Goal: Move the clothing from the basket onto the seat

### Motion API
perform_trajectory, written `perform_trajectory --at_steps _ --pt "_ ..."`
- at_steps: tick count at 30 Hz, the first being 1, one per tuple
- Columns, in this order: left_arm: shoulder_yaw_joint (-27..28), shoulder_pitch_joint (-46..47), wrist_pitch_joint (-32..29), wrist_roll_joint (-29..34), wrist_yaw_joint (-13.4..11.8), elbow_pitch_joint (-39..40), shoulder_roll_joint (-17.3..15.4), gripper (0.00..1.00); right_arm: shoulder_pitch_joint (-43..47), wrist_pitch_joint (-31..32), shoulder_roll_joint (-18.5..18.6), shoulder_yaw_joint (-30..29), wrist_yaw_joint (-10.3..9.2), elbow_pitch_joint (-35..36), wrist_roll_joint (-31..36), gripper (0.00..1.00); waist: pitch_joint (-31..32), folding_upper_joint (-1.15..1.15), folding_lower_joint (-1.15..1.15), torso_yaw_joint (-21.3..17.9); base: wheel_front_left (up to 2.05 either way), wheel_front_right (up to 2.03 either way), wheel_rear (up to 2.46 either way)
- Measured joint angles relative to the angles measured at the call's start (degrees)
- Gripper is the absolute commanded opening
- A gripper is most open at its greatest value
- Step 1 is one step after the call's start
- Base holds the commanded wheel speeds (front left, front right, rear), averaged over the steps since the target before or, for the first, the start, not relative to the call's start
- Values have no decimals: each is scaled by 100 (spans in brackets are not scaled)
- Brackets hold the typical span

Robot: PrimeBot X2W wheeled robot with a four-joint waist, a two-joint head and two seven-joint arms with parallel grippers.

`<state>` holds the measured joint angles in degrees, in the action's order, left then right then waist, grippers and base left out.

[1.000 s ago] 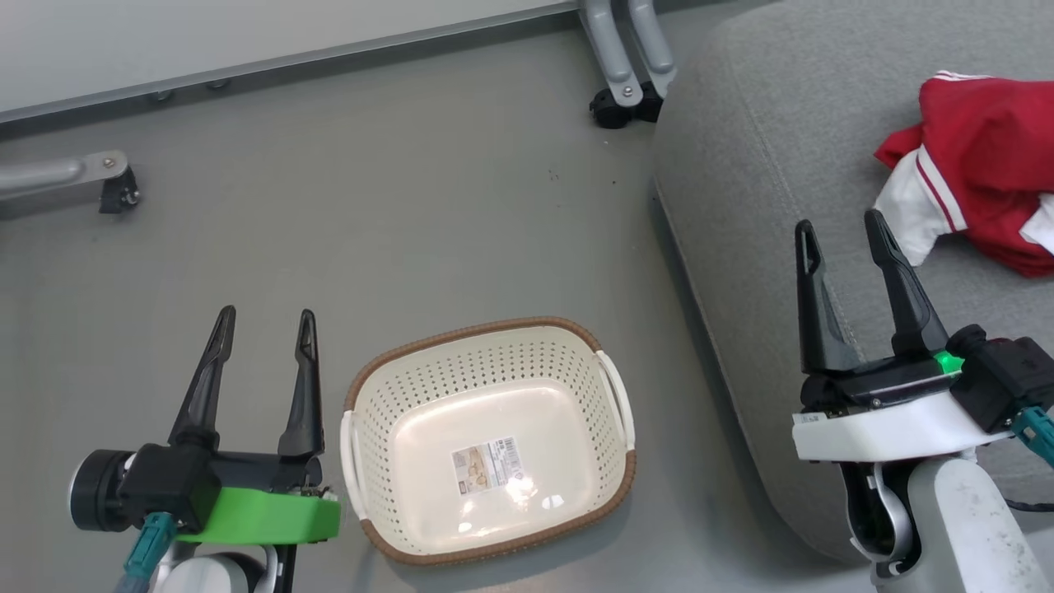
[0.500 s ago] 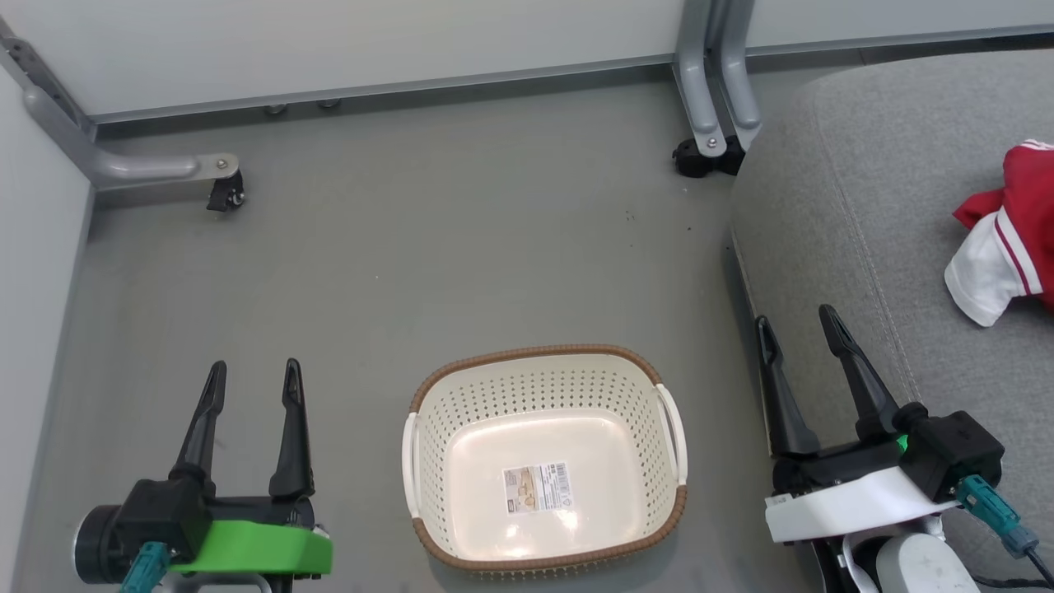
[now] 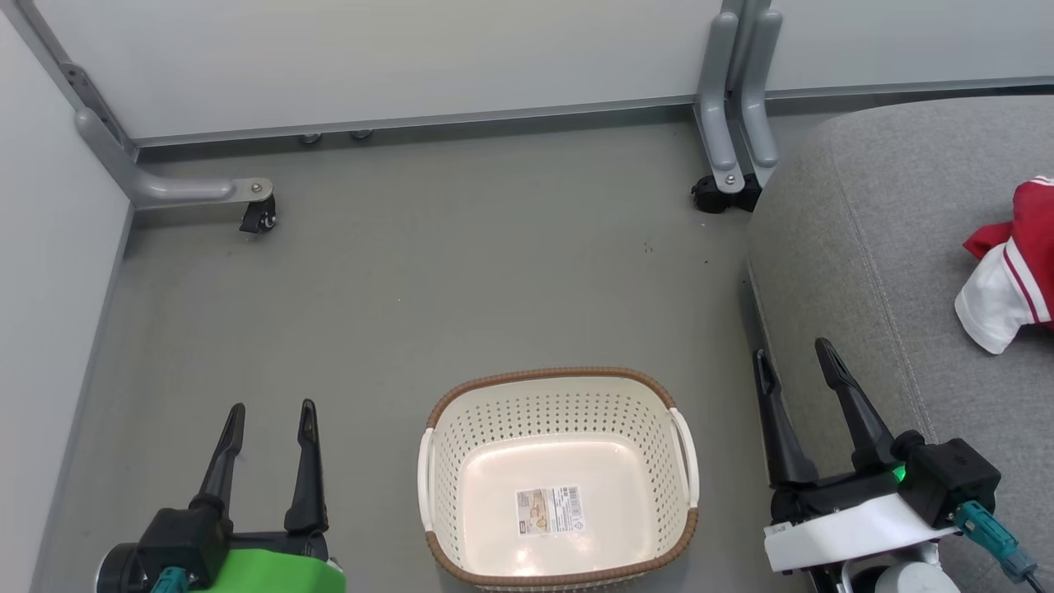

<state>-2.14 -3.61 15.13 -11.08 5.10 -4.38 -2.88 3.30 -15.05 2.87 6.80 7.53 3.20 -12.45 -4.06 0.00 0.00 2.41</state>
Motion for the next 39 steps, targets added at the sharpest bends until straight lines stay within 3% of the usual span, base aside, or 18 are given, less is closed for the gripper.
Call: perform_trajectory --at_steps 21,36,37,39 --pt "29 -17 0 -34 -59 -145 1 100 -2 -1 0 12 0 53 -49 100 -6 0 0 -49 0 0 0" --pt "314 -153 0 -389 96 -78 4 100 -1 0 -1 69 0 52 -64 100 39 0 0 -46 0 0 0" --pt "323 -162 0 -398 103 -78 3 0 -1 0 -1 70 0 54 -64 0 32 0 0 -45 0 0 0" --pt "315 -169 -1 -398 99 -179 14 0 7 5 -5 78 1 -36 -65 0 31 0 0 -45 0 0 0"
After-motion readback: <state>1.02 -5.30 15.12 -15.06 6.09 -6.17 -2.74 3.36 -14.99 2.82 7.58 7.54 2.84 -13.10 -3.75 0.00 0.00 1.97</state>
